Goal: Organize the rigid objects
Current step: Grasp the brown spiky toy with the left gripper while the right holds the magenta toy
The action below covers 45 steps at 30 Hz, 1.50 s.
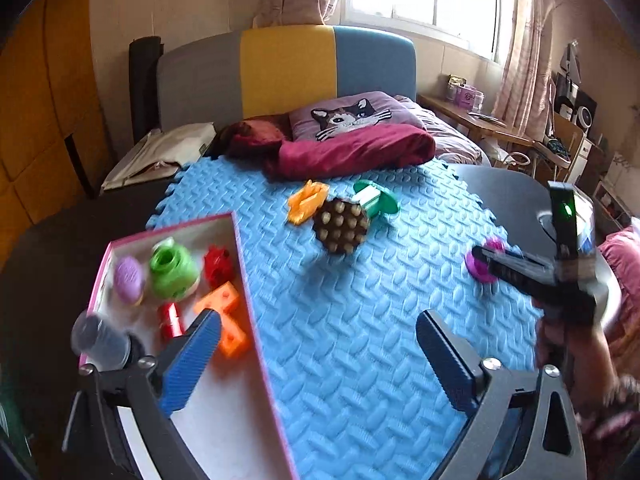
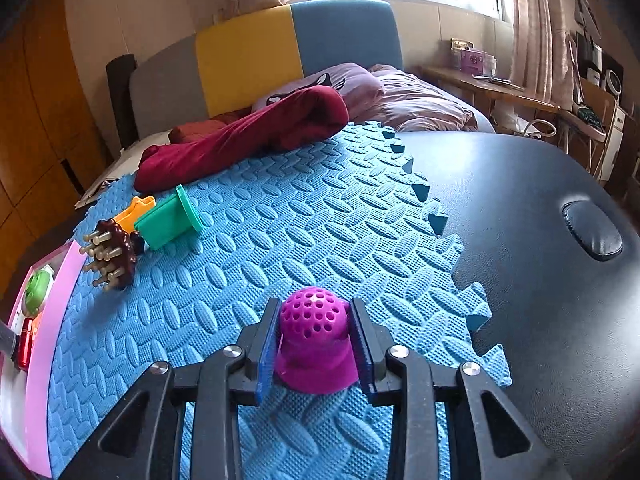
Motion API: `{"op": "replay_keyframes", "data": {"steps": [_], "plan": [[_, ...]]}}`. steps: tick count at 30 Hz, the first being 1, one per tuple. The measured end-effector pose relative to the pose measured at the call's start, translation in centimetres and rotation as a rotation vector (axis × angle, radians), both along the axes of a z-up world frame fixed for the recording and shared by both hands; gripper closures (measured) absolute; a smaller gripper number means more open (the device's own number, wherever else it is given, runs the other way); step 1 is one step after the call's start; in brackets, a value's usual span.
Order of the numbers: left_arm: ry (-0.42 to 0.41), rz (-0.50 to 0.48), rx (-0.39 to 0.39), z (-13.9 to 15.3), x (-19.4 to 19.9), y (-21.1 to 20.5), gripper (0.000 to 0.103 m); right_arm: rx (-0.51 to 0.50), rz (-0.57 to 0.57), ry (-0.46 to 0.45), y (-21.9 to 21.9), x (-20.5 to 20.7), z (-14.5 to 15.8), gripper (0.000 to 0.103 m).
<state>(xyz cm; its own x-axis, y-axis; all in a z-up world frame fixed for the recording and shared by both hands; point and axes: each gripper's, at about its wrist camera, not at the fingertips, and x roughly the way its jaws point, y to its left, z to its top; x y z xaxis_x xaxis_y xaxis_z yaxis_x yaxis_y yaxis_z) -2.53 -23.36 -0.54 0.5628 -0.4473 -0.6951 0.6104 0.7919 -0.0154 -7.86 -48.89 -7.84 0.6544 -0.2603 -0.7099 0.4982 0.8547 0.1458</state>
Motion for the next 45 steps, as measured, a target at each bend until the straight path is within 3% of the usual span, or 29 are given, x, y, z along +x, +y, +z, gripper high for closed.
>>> {"op": "replay_keyframes", "data": {"steps": [7,11,15,16,18,20,28,36,37,39,45], "plan": [[0.011,0.086,0.034,-0.1,6.8,-6.1,0.004,0.008,-0.004,-0.008,-0.2,-0.1,0.0,0.07],[0.06,0.141,0.057,-0.6,11.1,-8.3,0.004,0.023,-0.02,-0.021,-0.6,-0.4,-0.1,0.07],[0.084,0.142,0.061,-1.5,13.7,-10.5,0.006,0.037,-0.031,-0.025,-0.9,-0.6,-0.2,0.069],[0.083,0.127,0.072,-1.7,14.0,-11.0,0.009,0.041,-0.031,-0.028,-1.0,-0.6,-0.2,0.069],[0.065,0.108,0.151,-2.7,14.4,-12.2,0.056,0.053,-0.034,-0.034,-1.2,-0.7,-0.3,0.069],[0.069,0.091,0.175,-3.4,14.4,-12.5,0.063,0.064,-0.036,-0.036,-1.4,-0.8,-0.4,0.069],[0.005,0.058,0.136,-2.7,10.5,-10.3,0.063,0.071,-0.049,-0.033,-1.6,-0.8,-0.5,0.069],[-0.016,0.154,0.15,-4.1,8.0,-6.0,0.061,0.068,-0.055,-0.032,-1.6,-0.9,-0.5,0.069],[0.005,0.165,0.138,-4.2,7.8,-5.3,0.058,0.065,-0.055,-0.03,-1.5,-0.8,-0.5,0.069],[0.027,0.17,0.101,-4.3,7.3,-4.3,0.037,0.06,-0.056,-0.026,-1.5,-0.7,-0.5,0.069],[0.021,0.155,0.042,-4.2,5.9,-3.8,0.022,0.055,-0.058,-0.024,-1.4,-0.7,-0.5,0.069]]}}
